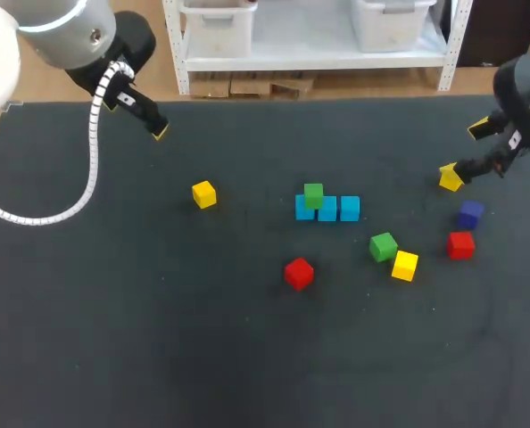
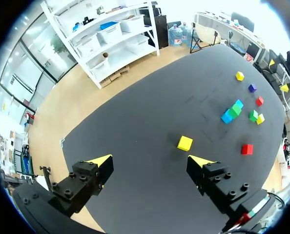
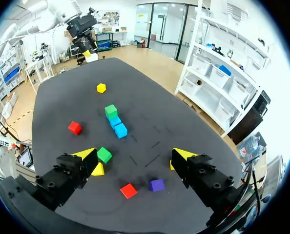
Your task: Place the blue cubes, place green cubes on the blue cubes, place the yellow cubes on the green cubes, then place the red cubes on the yellow cubes, and place purple cube on the red cubes.
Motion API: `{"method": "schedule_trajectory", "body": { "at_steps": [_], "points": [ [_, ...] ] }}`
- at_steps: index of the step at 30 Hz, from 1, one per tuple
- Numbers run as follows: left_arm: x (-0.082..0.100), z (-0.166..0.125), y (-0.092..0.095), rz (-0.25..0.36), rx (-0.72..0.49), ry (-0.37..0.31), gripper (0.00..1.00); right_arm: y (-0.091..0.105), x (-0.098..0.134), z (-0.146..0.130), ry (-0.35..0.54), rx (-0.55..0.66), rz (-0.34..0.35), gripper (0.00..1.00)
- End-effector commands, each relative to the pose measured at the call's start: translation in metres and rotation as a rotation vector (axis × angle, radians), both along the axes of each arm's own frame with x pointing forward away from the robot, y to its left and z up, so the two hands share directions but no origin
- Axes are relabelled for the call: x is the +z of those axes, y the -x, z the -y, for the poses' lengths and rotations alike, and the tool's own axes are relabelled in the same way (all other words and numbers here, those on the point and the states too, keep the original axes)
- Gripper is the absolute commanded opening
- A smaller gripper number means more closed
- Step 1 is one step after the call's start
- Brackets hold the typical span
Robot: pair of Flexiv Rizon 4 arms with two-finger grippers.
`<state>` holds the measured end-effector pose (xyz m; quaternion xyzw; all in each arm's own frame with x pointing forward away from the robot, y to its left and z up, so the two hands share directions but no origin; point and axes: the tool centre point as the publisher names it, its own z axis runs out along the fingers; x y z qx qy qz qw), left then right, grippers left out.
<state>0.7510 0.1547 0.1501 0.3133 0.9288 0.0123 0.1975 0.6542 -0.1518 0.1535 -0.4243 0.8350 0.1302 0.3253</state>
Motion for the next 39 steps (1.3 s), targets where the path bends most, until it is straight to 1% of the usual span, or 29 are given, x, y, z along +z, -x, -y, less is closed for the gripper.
{"method": "schedule_trajectory", "body": {
  "at_steps": [1, 7, 9, 11, 13, 15, 17, 20, 23, 26, 28, 33, 39],
  "points": [
    [0.000, 0.000, -0.001, -0.002, -0.002, 0.001, 1.00, 0.001, 0.000, 0.000, -0.001, 0.000, 0.002, 1.00],
    [0.000, 0.000, -0.001, -0.002, -0.002, 0.001, 1.00, 0.001, 0.000, 0.000, -0.001, 0.000, 0.002, 1.00],
    [0.000, 0.000, -0.001, -0.002, -0.002, 0.001, 1.00, 0.001, 0.003, -0.004, 0.031, 0.007, 0.006, 1.00],
    [0.000, 0.000, -0.001, -0.002, -0.002, 0.001, 1.00, 0.002, 0.006, -0.007, 0.082, 0.003, 0.001, 1.00],
    [0.000, 0.000, -0.001, -0.002, -0.002, 0.001, 1.00, 0.004, 0.009, -0.007, 0.098, 0.009, 0.010, 1.00],
    [0.000, 0.000, -0.001, -0.002, -0.002, 0.001, 1.00, 0.006, 0.014, -0.004, 0.142, 0.005, 0.016, 1.00],
    [0.000, 0.000, -0.001, -0.002, -0.002, 0.001, 1.00, 0.008, 0.022, 0.004, 0.154, -0.001, 0.027, 1.00],
    [0.000, 0.000, -0.001, -0.002, -0.002, 0.001, 1.00, 0.012, 0.035, 0.012, 0.219, -0.008, 0.039, 1.00],
    [0.000, 0.000, -0.001, -0.002, -0.002, 0.001, 1.00, 0.018, 0.044, 0.013, 0.279, -0.001, 0.037, 1.00],
    [0.000, 0.000, -0.001, -0.002, -0.002, 0.001, 1.00, 0.024, 0.049, 0.014, 0.312, 0.028, 0.039, 1.00],
    [0.000, 0.000, -0.001, -0.002, -0.002, 0.001, 1.00, 0.028, 0.050, 0.014, 0.316, 0.062, 0.033, 1.00],
    [0.000, 0.000, -0.001, -0.002, -0.002, 0.001, 1.00, 0.040, 0.048, 0.011, 0.388, 0.112, 0.017, 1.00],
    [0.000, 0.000, -0.001, -0.002, -0.002, 0.001, 1.00, 0.047, 0.034, 0.009, 0.405, 0.151, -0.009, 1.00]
  ]
}}
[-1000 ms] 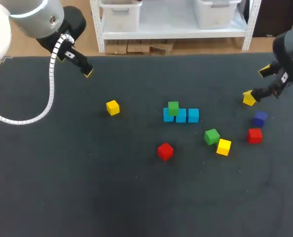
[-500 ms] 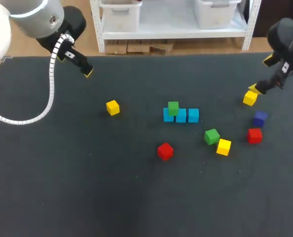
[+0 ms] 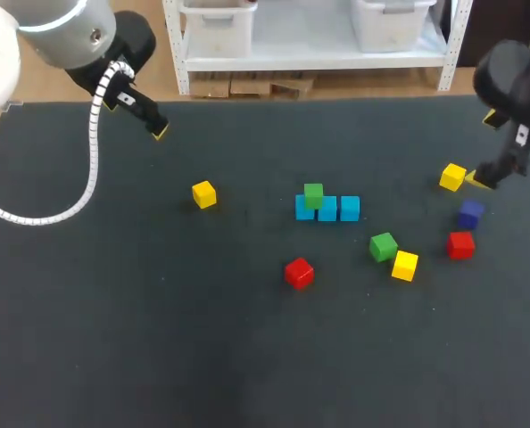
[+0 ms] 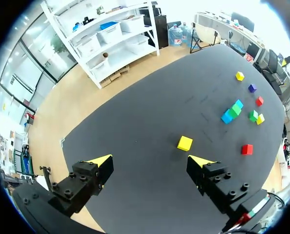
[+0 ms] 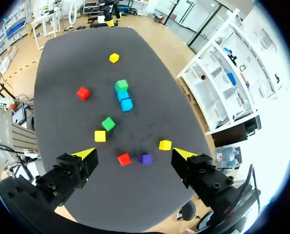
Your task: Place the blue cubes, place green cubes on the blue cubes, place the yellow cubes on the green cubes, then place the red cubes on the yellow cubes, and place purple cube on the red cubes.
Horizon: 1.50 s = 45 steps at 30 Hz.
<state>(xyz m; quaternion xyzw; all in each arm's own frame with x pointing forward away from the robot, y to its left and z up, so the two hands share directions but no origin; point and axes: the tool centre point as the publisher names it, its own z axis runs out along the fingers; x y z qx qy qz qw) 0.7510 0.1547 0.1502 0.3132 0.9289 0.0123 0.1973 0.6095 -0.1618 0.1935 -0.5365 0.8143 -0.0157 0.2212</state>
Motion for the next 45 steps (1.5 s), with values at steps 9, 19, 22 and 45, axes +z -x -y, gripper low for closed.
{"method": "schedule_trajectory", "body": {
  "at_steps": [9, 19, 22, 45],
  "points": [
    [0.000, 0.000, -0.001, -0.002, -0.002, 0.001, 1.00, 0.002, -0.017, -0.003, -0.016, 0.044, -0.030, 1.00],
    [0.000, 0.000, -0.001, -0.002, -0.002, 0.001, 1.00, 0.003, -0.030, -0.002, -0.019, 0.033, -0.063, 1.00],
    [0.000, 0.000, -0.001, -0.002, -0.002, 0.001, 1.00, 0.002, -0.034, -0.003, -0.015, 0.031, -0.074, 1.00],
    [0.000, 0.000, -0.001, -0.002, -0.002, 0.001, 1.00, 0.005, -0.050, -0.007, 0.056, 0.040, -0.100, 1.00]
  ]
}}
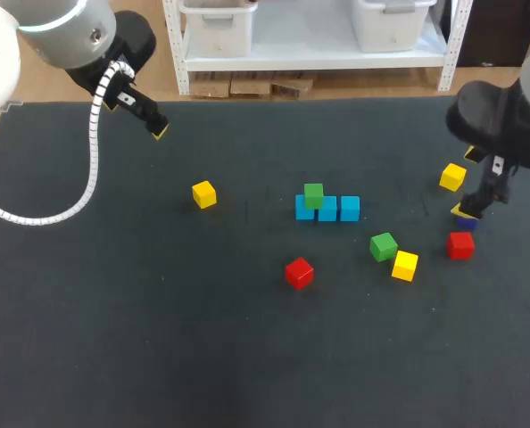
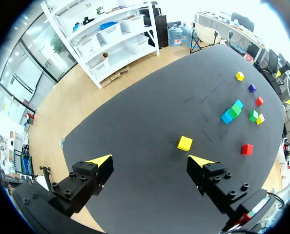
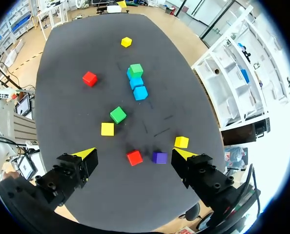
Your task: Place the blue cubes, place green cubes on the blue cubes, place the yellow cubes on the green cubes, then place the red cubes on the yellow cubes, and place purple cube on the red cubes.
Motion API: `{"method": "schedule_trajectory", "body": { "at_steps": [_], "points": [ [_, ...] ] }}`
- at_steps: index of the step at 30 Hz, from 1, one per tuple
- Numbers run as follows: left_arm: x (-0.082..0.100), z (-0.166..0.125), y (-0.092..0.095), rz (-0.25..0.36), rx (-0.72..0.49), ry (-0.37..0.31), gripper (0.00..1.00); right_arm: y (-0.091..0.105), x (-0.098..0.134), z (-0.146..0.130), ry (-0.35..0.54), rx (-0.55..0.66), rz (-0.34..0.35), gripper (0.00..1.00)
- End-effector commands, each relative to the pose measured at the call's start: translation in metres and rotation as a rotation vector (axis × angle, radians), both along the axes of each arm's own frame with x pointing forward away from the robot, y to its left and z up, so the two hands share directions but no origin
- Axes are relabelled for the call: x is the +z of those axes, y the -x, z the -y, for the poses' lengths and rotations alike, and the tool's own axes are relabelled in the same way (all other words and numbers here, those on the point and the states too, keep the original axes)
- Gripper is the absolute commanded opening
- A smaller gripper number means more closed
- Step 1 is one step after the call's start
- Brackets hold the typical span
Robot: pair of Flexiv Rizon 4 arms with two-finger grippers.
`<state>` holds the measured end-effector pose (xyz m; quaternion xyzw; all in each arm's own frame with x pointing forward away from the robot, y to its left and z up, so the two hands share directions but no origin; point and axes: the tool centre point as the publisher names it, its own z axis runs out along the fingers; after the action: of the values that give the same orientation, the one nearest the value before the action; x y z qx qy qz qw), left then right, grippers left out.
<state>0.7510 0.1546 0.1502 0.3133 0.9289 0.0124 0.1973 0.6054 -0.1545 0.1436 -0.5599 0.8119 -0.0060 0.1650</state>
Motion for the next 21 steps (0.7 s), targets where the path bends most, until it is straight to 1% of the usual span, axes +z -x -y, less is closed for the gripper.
{"method": "schedule_trajectory", "body": {
  "at_steps": [1, 10, 17, 21],
  "points": [
    [0.000, 0.000, -0.001, -0.002, -0.002, 0.001, 1.00, 0.001, 0.000, 0.001, 0.001, -0.004, 0.002, 1.00],
    [0.000, 0.000, -0.001, -0.002, -0.002, 0.001, 1.00, 0.007, -0.004, -0.002, 0.008, 0.011, -0.016, 1.00],
    [0.000, 0.000, -0.001, -0.002, -0.002, 0.001, 1.00, 0.013, -0.008, -0.008, 0.047, 0.022, -0.029, 1.00],
    [0.000, 0.000, -0.001, -0.002, -0.002, 0.001, 1.00, 0.016, -0.016, -0.012, 0.053, 0.032, -0.056, 1.00]
  ]
}}
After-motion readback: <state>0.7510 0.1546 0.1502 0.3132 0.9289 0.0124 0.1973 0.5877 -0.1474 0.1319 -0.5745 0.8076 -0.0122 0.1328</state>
